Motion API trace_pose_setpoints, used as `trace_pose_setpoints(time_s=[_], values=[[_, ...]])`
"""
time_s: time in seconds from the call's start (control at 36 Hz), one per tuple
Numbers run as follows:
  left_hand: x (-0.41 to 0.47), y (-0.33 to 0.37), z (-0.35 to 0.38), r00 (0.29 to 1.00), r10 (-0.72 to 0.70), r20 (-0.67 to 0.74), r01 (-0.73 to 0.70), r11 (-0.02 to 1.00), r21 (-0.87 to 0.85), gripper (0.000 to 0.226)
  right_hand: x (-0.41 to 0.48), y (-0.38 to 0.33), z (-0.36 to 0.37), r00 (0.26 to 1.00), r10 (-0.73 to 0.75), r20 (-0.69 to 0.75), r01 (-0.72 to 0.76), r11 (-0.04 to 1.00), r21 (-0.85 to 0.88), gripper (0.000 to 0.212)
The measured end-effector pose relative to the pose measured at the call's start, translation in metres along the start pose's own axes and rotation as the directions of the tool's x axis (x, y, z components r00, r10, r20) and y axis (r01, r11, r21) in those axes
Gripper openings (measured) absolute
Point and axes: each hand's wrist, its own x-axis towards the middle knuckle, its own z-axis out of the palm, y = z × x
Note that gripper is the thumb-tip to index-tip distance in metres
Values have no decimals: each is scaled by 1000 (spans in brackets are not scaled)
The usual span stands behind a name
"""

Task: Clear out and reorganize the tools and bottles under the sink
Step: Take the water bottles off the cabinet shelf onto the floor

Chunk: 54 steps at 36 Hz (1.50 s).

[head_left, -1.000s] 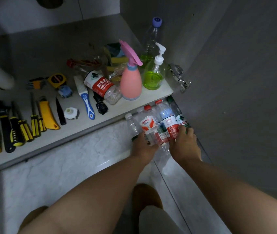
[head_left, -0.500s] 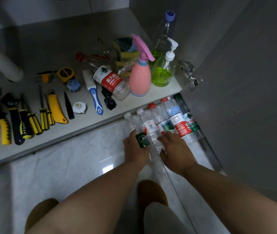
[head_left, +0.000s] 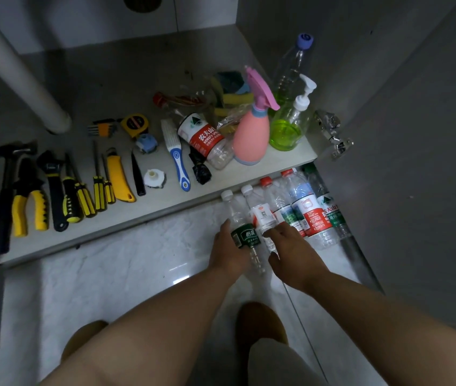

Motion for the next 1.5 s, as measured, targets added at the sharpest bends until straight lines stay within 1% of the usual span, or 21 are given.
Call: trace_pose_setpoints(time_s=[0.03, 0.08, 0.17, 0.25, 0.33, 0.42, 0.47, 0.53, 0.58, 0.67, 0.72, 0.81, 0.92, 1.03, 1.08, 1.14, 1.22, 1.31, 1.36, 1.42, 1.5], values=[[-1, 4, -6, 1000, 8, 7, -8, 1000, 26, 82, 1, -3, -5, 1000, -17, -4, 17, 1000, 14, 51], [-3, 12, -21, 998, 58, 22, -61, 990, 131, 66, 5, -10, -16, 998, -55, -15, 56, 998, 38, 49], [-8, 29, -55, 981, 140, 134, -172, 946, 275, 44, 18, -26, -39, 994, -105, -34, 107, 991, 76, 44], [-10, 51, -94, 949, 224, 220, -284, 911, 297, 28, 39, -47, -63, 988, -138, -64, 142, 987, 75, 44], [-6, 73, -139, 935, 263, 238, -332, 888, 320, 26, 66, -74, -87, 975, -176, -133, 179, 984, 13, 47], [3, 85, -180, 930, 337, 146, -365, 813, 454, 25, 99, -105, -107, 962, -164, -219, 154, 986, -62, 58], [9, 85, -200, 912, 407, 54, -365, 744, 559, 28, 120, -126, -114, 960, -113, -258, 97, 993, -73, 62], [16, 78, -213, 889, 459, -10, -348, 688, 637, 36, 137, -143, -117, 960, -54, -275, 19, 991, -131, 67], [25, 71, -220, 889, 456, -39, -332, 702, 630, 42, 151, -155, -115, 960, -6, -281, -60, 972, -226, 72], [38, 60, -220, 917, 393, -62, -305, 795, 525, 42, 164, -163, -107, 951, 62, -302, -151, 948, -280, 76], [43, 55, -215, 922, 377, -83, -293, 824, 485, 42, 168, -163, -104, 947, 78, -310, -172, 943, -286, 79], [48, 55, -209, 900, 410, -145, -314, 843, 437, 35, 169, -162, -100, 944, 67, -322, -161, 948, -274, 76], [48, 68, -203, 874, 419, -246, -326, 881, 343, 27, 161, -158, -99, 938, 59, -341, -127, 975, -181, 73], [52, 84, -201, 877, 360, -317, -306, 929, 208, 20, 140, -149, -94, 940, -18, -341, -16, 995, -96, 69], [55, 88, -202, 866, 337, -370, -298, 941, 160, 16, 128, -141, -91, 941, -48, -334, 55, 998, 9, 65], [60, 92, -205, 856, 330, -398, -296, 944, 146, 13, 119, -131, -88, 945, -35, -324, 85, 986, 144, 59], [76, 98, -214, 856, 350, -381, -285, 934, 217, 16, 113, -117, -83, 945, -12, -326, 113, 949, 293, 55], [100, 110, -224, 850, 412, -329, -289, 886, 362, 21, 117, -107, -77, 942, 43, -333, 112, 896, 431, 51], [118, 123, -230, 843, 436, -314, -265, 846, 462, 22, 123, -104, -73, 950, 94, -299, 81, 848, 524, 50], [139, 135, -234, 843, 447, -298, -257, 823, 508, 29, 129, -102, -70, 958, 128, -256, 63, 778, 626, 49], [170, 151, -234, 857, 484, -179, -316, 767, 559, 42, 135, -97, -68, 970, 154, -190, 55, 621, 782, 41]])
